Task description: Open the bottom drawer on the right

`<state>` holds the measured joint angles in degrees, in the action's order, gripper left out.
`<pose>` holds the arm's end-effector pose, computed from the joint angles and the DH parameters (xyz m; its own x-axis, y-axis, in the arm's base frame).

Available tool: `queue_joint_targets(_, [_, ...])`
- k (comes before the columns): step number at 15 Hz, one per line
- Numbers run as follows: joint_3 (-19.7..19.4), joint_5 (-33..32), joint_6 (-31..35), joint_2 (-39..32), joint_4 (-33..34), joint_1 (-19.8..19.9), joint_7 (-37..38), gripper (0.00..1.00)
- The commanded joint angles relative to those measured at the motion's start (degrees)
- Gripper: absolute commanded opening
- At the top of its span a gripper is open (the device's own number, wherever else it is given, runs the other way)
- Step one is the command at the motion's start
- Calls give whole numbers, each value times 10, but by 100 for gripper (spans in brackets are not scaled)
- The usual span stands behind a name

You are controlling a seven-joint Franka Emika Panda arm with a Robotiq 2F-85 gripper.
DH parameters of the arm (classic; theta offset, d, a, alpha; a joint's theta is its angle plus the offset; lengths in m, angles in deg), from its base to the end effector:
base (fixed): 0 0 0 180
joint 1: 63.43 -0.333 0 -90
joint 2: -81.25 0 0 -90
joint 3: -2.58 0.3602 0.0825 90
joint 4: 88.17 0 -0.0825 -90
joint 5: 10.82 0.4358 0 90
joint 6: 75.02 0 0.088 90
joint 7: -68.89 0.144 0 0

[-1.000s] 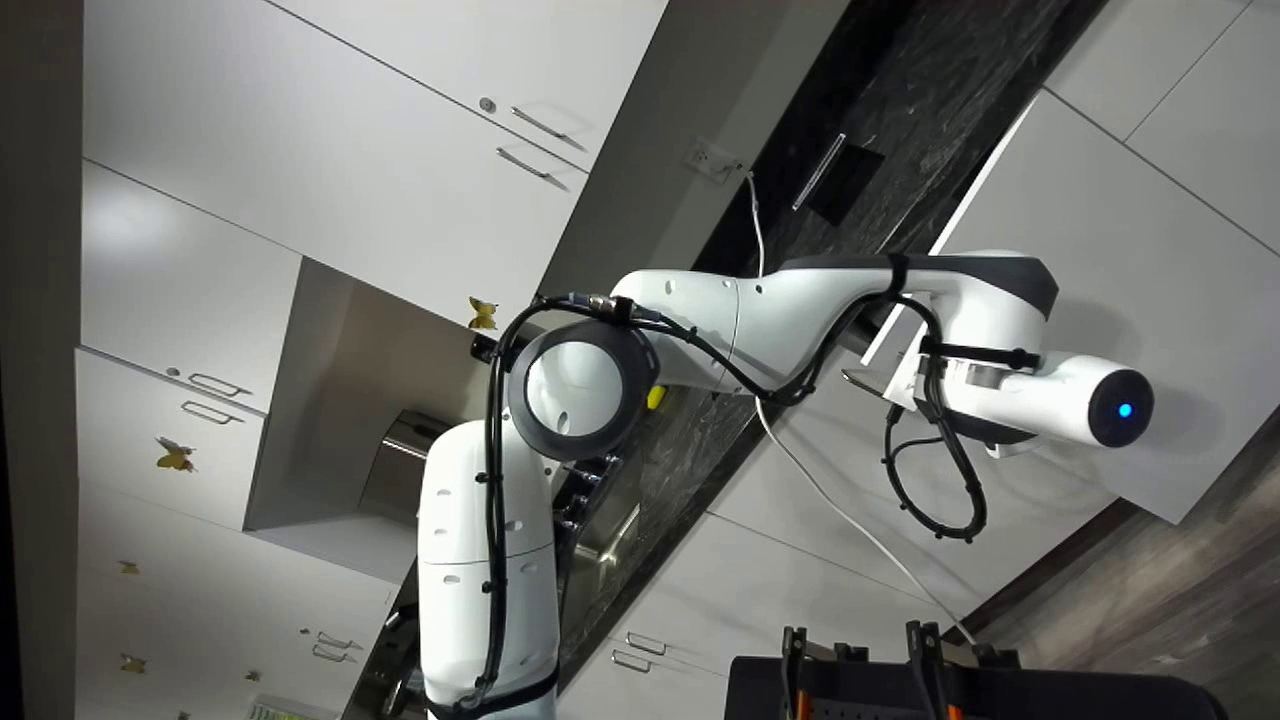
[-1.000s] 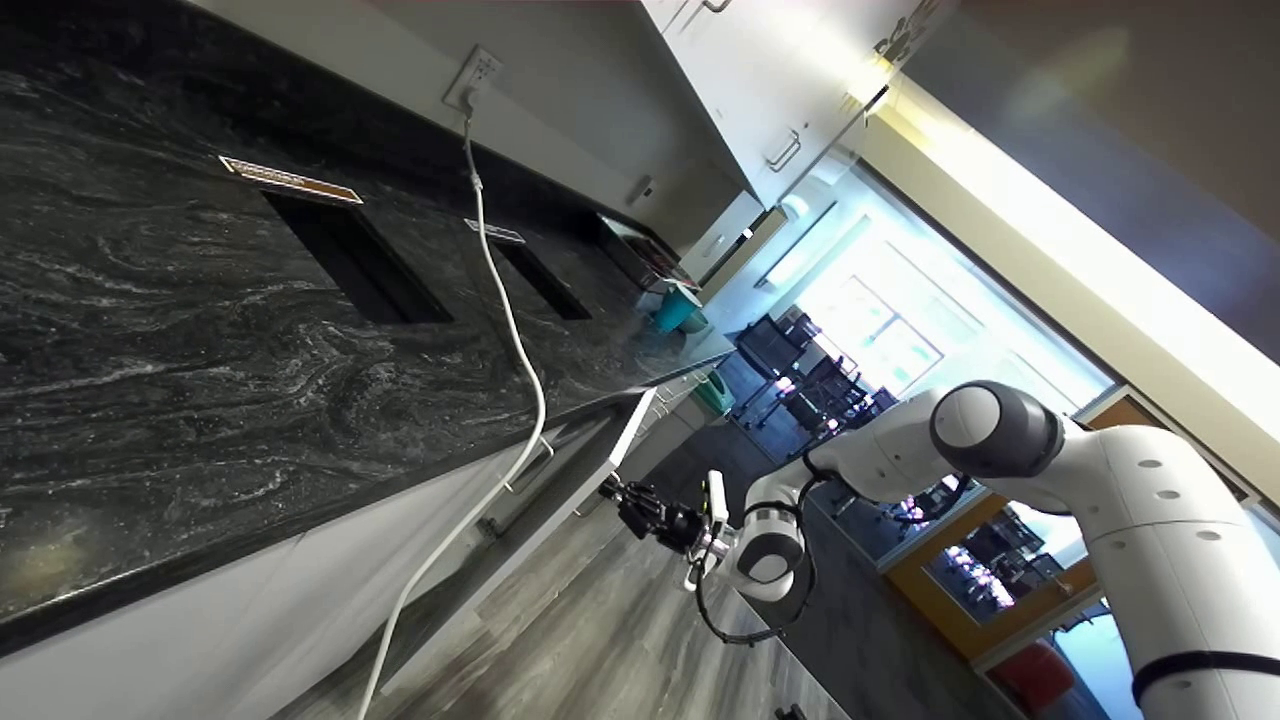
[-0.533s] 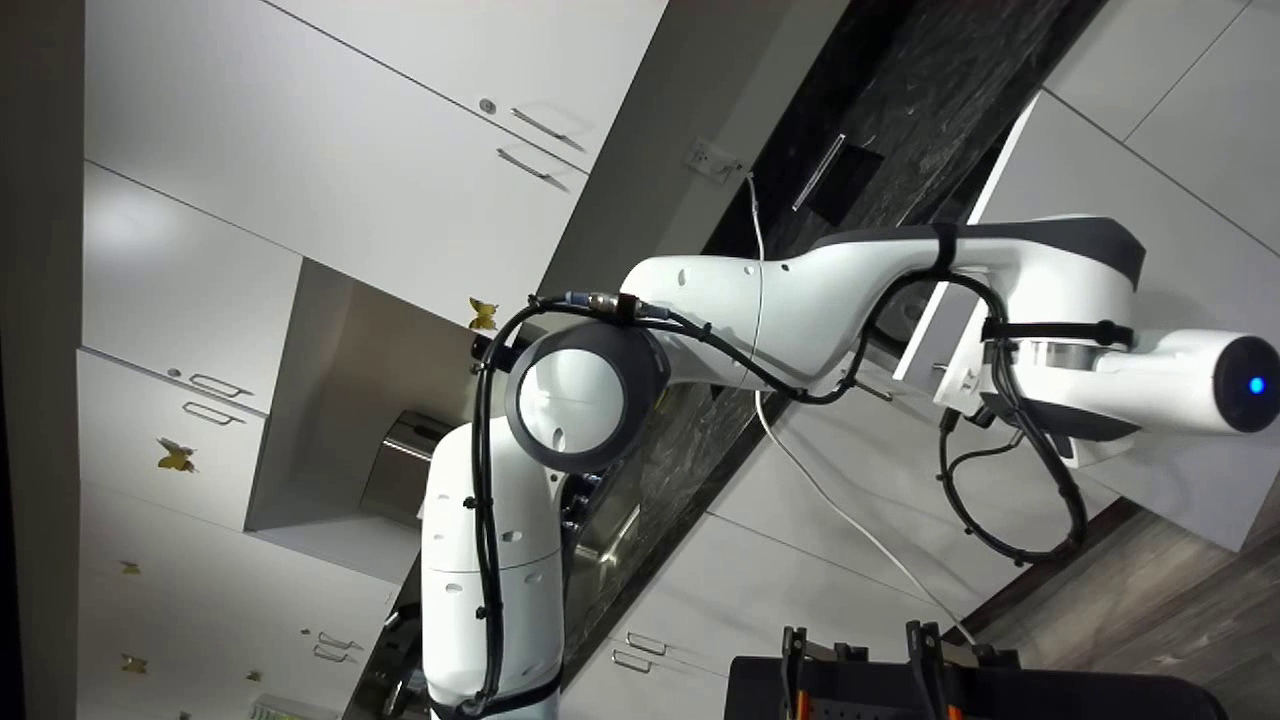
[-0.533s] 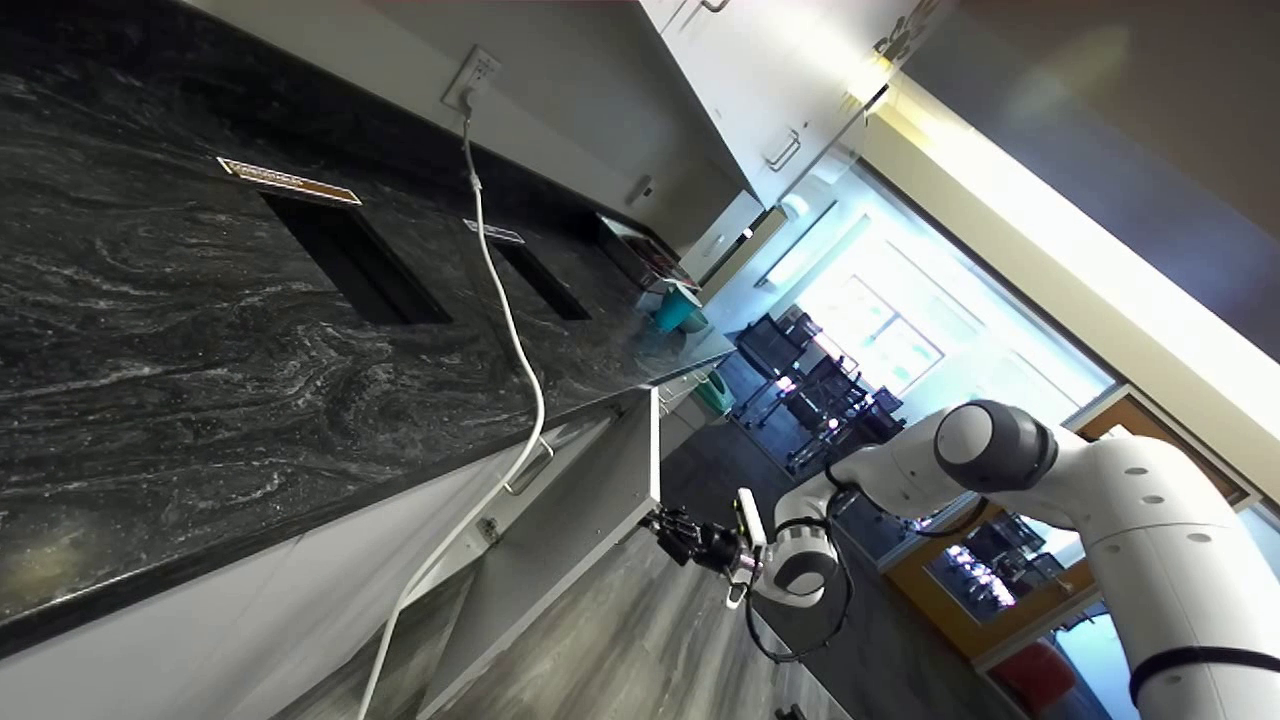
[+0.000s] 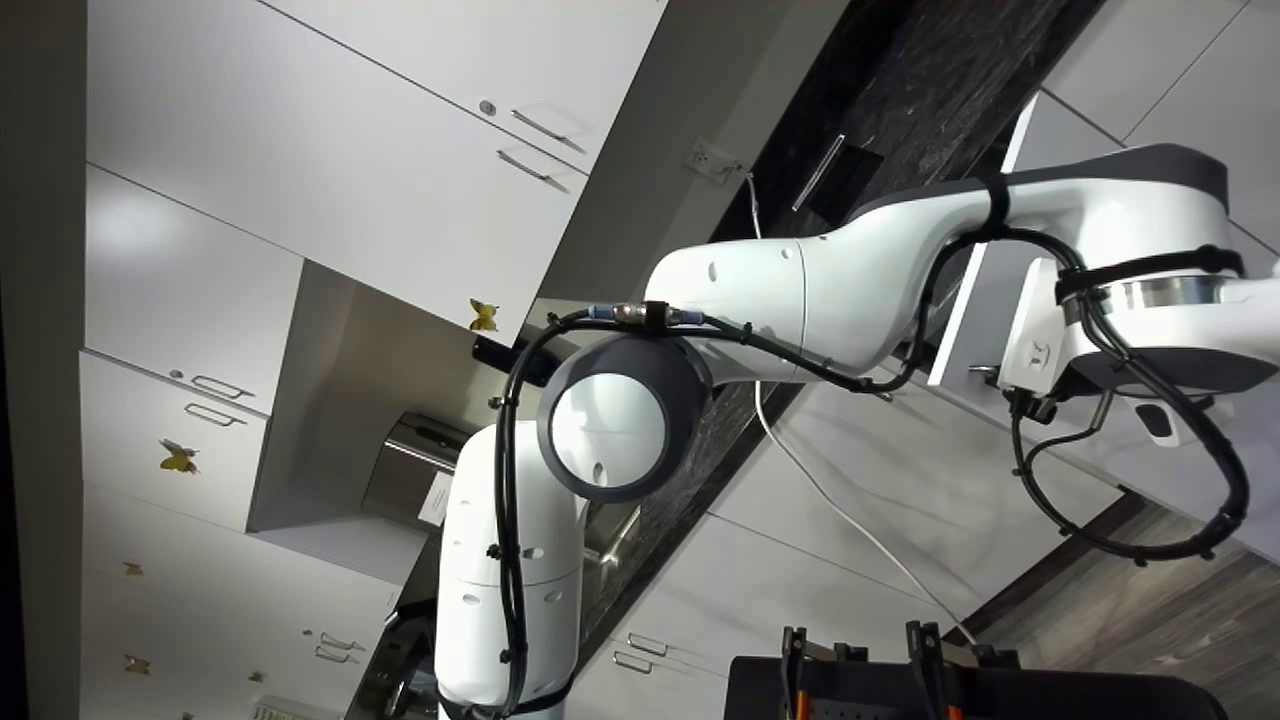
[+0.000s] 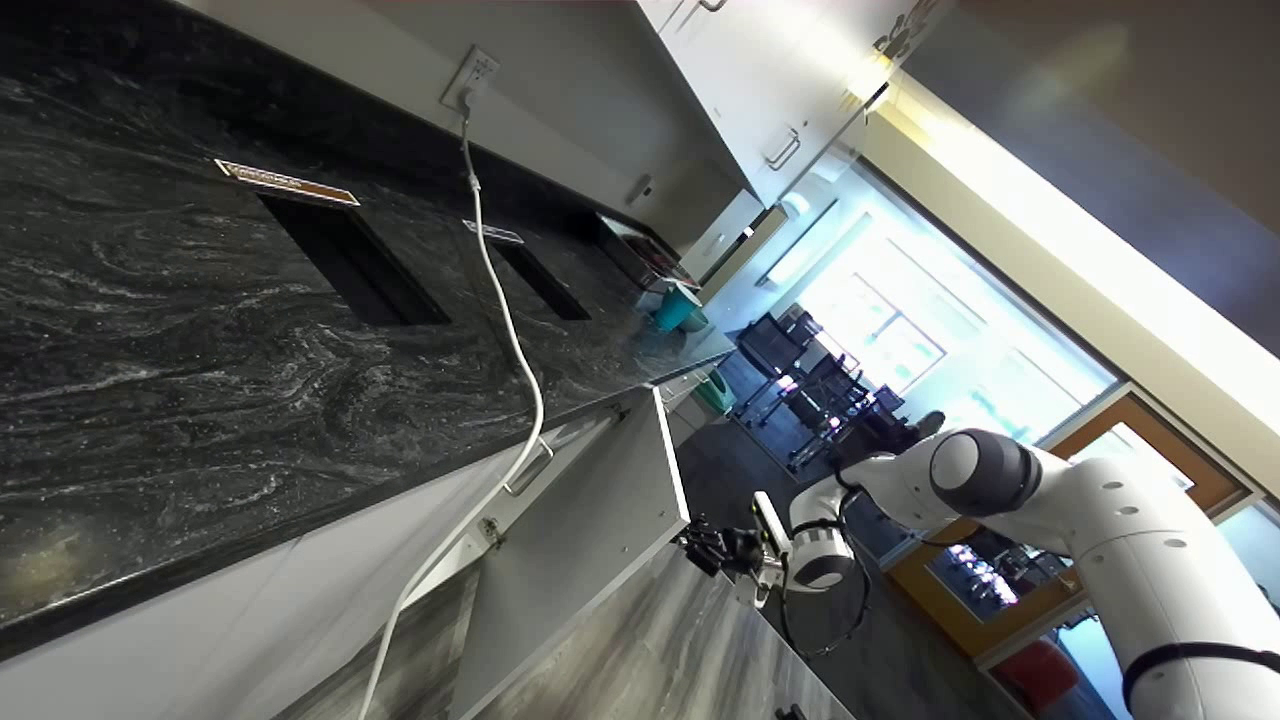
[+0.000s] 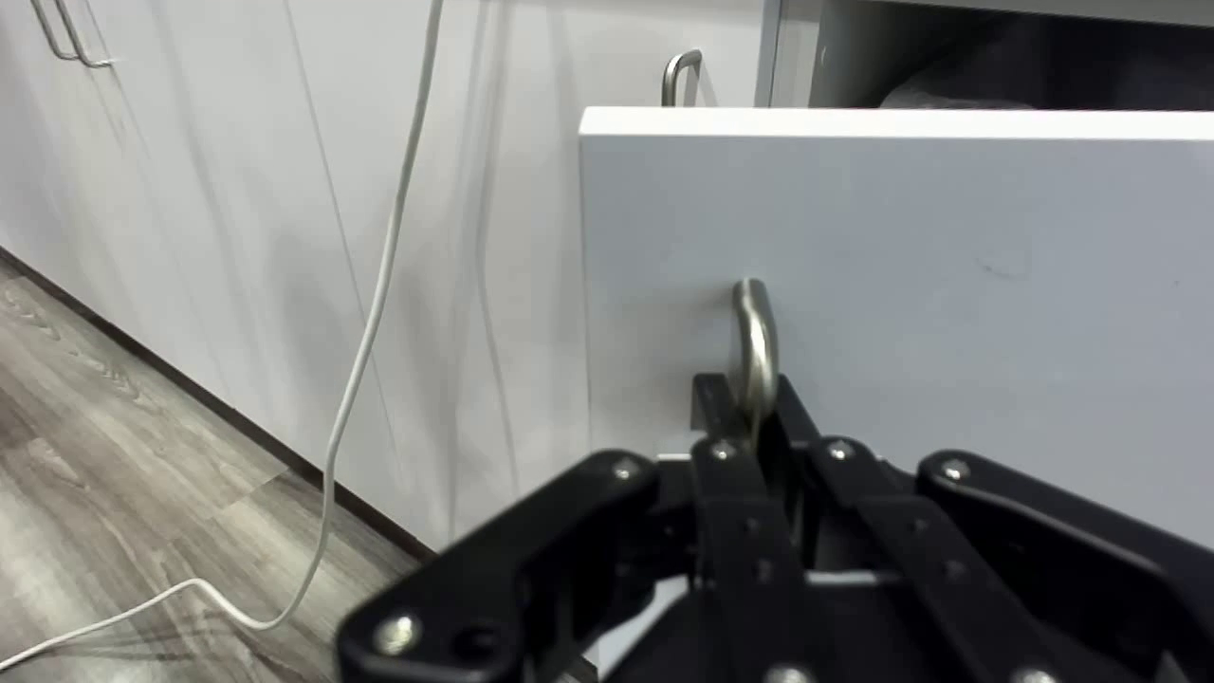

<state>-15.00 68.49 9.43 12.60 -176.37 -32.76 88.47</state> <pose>0.5168 -0.3483 -0.0761 -0.1008 -0.2429 -0.9648 -0.9089 0.4169 -0.0100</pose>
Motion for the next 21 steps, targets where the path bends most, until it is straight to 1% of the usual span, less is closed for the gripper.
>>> queue_joint_targets(1, [-9,-55,-75,-15,33,36,31,2])
queue_joint_targets(7, [-1,-63,-94,-37,76,88,38,2])
queue_joint_targets(10, [4,-63,-93,-38,81,101,40,2])
queue_joint_targets(11, [5,-65,-93,-37,82,102,39,26])
queue_joint_targets(12, [6,-66,-93,-37,82,102,39,36])
queue_joint_targets(13, [5,-71,-94,-35,81,103,39,40])
queue_joint_targets(17, [1,-89,-88,-25,68,99,29,71])
queue_joint_targets(20, [0,-89,-76,-10,45,98,10,95])
queue_joint_targets(21, [0,-87,-72,-6,39,98,6,99])
